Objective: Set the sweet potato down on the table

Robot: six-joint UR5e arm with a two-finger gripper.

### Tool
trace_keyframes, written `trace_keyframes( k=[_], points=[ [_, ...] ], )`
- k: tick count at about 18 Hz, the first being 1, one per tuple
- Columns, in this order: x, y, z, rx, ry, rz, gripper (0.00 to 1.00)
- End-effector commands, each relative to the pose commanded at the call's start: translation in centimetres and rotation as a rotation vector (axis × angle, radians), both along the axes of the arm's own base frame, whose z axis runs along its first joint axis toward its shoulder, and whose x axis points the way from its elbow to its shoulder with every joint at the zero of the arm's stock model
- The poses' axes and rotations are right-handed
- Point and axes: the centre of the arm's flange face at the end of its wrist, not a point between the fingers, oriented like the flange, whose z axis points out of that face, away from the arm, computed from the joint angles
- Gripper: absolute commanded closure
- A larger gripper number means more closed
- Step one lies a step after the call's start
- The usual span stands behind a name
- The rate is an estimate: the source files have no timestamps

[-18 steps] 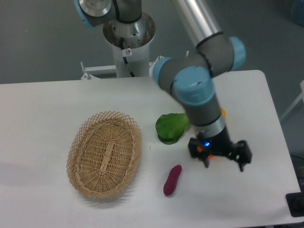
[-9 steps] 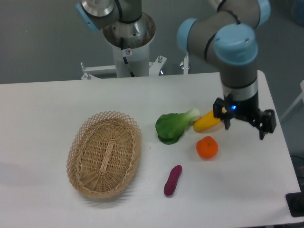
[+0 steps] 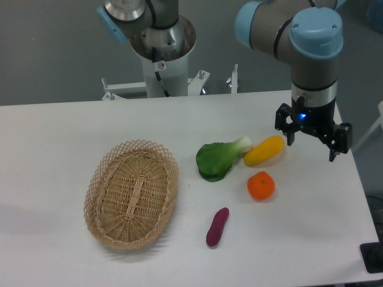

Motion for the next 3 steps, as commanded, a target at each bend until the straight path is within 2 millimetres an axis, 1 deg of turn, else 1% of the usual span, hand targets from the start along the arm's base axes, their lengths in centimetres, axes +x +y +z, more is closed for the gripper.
trace_keyframes(
  k=[3],
  points=[
    [-0.01,0.0,0.02,0.001,0.001,0.001,0.0]
  ],
)
